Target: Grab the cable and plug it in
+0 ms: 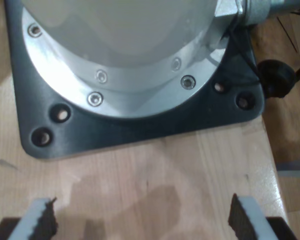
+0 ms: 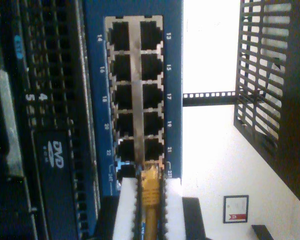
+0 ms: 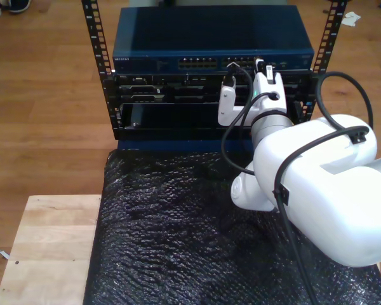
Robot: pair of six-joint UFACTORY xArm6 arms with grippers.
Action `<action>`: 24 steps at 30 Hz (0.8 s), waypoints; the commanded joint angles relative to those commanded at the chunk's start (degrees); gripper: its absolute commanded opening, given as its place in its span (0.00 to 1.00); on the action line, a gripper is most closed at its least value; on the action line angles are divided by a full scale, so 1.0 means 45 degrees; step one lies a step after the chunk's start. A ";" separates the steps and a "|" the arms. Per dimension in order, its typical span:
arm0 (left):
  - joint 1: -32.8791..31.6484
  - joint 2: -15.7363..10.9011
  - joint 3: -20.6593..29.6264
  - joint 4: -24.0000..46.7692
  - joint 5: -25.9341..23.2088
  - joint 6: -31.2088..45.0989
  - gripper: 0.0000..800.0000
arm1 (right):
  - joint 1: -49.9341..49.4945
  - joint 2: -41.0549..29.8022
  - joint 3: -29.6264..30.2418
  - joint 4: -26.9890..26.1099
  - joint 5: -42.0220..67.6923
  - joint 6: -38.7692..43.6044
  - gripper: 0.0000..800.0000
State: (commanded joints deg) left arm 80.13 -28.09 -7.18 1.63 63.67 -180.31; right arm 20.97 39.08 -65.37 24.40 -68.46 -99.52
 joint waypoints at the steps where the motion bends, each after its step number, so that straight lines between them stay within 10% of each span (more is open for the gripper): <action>1: 0.0000 0.0000 0.0000 0.0000 0.0000 0.0000 1.00 | 0.0000 0.0059 -0.0020 0.0000 0.0000 0.0000 0.00; 17: 0.0000 0.0000 0.0000 0.0000 0.0000 -0.0020 1.00 | -0.0059 0.0371 -0.0391 -0.0020 0.0234 0.0059 0.01; 24: 0.0000 0.0000 0.0000 0.0000 0.0000 -0.0020 1.00 | 0.0117 -0.0078 -0.0020 -0.0059 0.0274 0.0078 0.34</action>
State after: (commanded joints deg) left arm 80.13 -28.09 -7.18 1.63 63.67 -180.40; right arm 21.49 38.73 -65.46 24.13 -67.23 -99.16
